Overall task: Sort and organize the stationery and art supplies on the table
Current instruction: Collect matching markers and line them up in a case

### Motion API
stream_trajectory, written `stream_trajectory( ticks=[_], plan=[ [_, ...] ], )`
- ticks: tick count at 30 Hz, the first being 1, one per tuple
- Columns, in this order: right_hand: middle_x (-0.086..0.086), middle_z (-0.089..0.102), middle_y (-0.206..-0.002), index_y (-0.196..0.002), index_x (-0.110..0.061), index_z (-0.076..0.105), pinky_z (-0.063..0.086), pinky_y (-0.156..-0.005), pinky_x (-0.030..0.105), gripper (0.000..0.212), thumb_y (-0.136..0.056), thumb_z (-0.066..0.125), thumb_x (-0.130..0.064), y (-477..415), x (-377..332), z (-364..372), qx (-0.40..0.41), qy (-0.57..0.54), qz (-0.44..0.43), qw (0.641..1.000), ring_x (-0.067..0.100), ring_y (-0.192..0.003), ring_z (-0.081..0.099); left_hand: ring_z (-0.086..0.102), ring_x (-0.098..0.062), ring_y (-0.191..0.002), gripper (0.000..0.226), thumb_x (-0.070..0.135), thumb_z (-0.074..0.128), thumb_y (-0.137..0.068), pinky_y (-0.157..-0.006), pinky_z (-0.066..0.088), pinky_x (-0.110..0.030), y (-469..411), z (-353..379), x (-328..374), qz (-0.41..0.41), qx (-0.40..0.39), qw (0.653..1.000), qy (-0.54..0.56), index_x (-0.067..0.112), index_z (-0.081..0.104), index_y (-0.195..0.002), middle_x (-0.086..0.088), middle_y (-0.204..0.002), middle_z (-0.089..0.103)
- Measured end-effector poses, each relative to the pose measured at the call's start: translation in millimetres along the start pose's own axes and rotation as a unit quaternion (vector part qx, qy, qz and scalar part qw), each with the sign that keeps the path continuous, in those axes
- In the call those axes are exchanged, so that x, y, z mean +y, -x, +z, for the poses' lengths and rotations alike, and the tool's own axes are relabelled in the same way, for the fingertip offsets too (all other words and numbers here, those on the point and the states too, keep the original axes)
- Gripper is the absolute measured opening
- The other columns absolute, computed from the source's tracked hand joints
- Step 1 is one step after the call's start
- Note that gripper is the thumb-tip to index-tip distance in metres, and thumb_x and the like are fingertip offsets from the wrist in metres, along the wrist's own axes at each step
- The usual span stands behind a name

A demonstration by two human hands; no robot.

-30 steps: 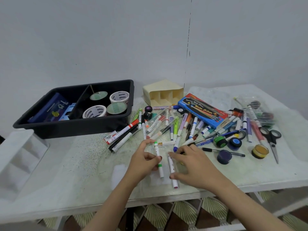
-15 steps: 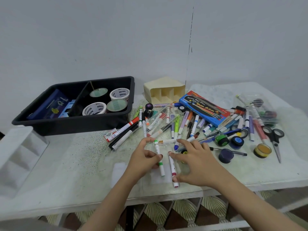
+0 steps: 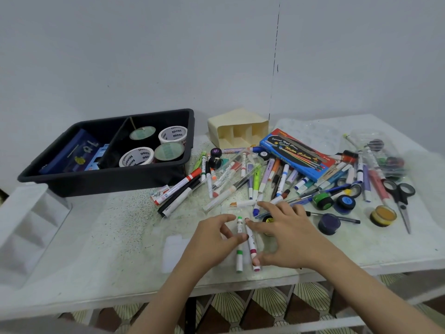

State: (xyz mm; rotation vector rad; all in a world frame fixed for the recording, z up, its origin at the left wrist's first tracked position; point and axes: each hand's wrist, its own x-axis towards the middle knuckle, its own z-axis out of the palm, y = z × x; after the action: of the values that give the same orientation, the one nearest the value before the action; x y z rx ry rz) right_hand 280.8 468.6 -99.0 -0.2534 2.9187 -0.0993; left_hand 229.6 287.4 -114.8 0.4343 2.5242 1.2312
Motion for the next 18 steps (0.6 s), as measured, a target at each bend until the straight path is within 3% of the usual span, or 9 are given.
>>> stream_trajectory(
  ticks=[2, 4, 7, 9, 14, 18],
  plan=[
    [-0.005, 0.004, -0.157, -0.143, -0.048, 0.023, 0.013, -0.106, 0.043, 0.084, -0.069, 0.043, -0.082, 0, 0, -1, -0.005, -0.001, 0.001, 1.0, 0.022, -0.137, 0.011, 0.053, 0.001, -0.065, 0.05, 0.031, 0.072, -0.08, -0.068, 0.043, -0.019, 0, -7, -5, 0.054, -0.01, 0.997, -0.058, 0.033, 0.055, -0.127, 0.014, -0.09, 0.062],
    [-0.005, 0.003, -0.157, -0.143, -0.048, 0.023, 0.012, -0.106, 0.043, 0.081, -0.072, 0.048, -0.078, 1, 1, -1, -0.003, -0.001, 0.0, 1.0, 0.021, -0.137, 0.01, 0.051, 0.002, -0.092, 0.053, 0.026, 0.071, -0.082, -0.084, 0.04, -0.02, -1, -14, -10, 0.104, -0.052, 0.989, -0.094, 0.034, 0.052, -0.13, 0.019, -0.111, 0.056],
    [-0.005, 0.004, -0.157, -0.144, -0.049, 0.023, 0.011, -0.105, 0.042, 0.082, -0.072, 0.048, -0.079, 1, 1, 0, 0.0, -0.008, 0.0, 1.0, 0.021, -0.138, 0.009, 0.027, 0.007, -0.127, 0.066, 0.033, 0.072, -0.079, -0.106, 0.019, -0.018, -3, -20, -17, 0.142, -0.093, 0.972, -0.162, 0.036, 0.043, -0.139, 0.027, -0.137, 0.036],
    [-0.005, 0.005, -0.157, -0.143, -0.049, 0.023, 0.011, -0.105, 0.042, 0.082, -0.072, 0.049, -0.079, 1, 1, 0, 0.001, -0.014, 0.002, 1.0, 0.021, -0.137, 0.009, 0.019, 0.009, -0.13, 0.072, 0.038, 0.073, -0.078, -0.108, 0.012, -0.016, -4, -19, -19, 0.145, -0.104, 0.969, -0.173, 0.035, 0.039, -0.141, 0.028, -0.142, 0.029],
    [-0.006, 0.005, -0.157, -0.143, -0.049, 0.026, 0.012, -0.105, 0.042, 0.081, -0.072, 0.05, -0.078, 3, 0, -1, 0.005, -0.021, 0.003, 1.0, 0.02, -0.137, 0.01, 0.021, 0.006, -0.135, 0.075, 0.043, 0.074, -0.075, -0.116, 0.017, -0.024, -4, -11, -20, 0.141, -0.106, 0.975, -0.137, 0.036, 0.039, -0.141, 0.022, -0.148, 0.03],
    [-0.006, 0.005, -0.157, -0.143, -0.049, 0.024, 0.011, -0.106, 0.042, 0.081, -0.072, 0.05, -0.078, 3, 0, 0, 0.006, -0.023, 0.008, 1.0, 0.02, -0.137, 0.009, 0.019, 0.007, -0.134, 0.072, 0.044, 0.071, -0.078, -0.112, 0.012, -0.019, -4, -7, -19, 0.158, -0.11, 0.97, -0.15, 0.039, 0.036, -0.14, 0.02, -0.149, 0.027]
  ],
)
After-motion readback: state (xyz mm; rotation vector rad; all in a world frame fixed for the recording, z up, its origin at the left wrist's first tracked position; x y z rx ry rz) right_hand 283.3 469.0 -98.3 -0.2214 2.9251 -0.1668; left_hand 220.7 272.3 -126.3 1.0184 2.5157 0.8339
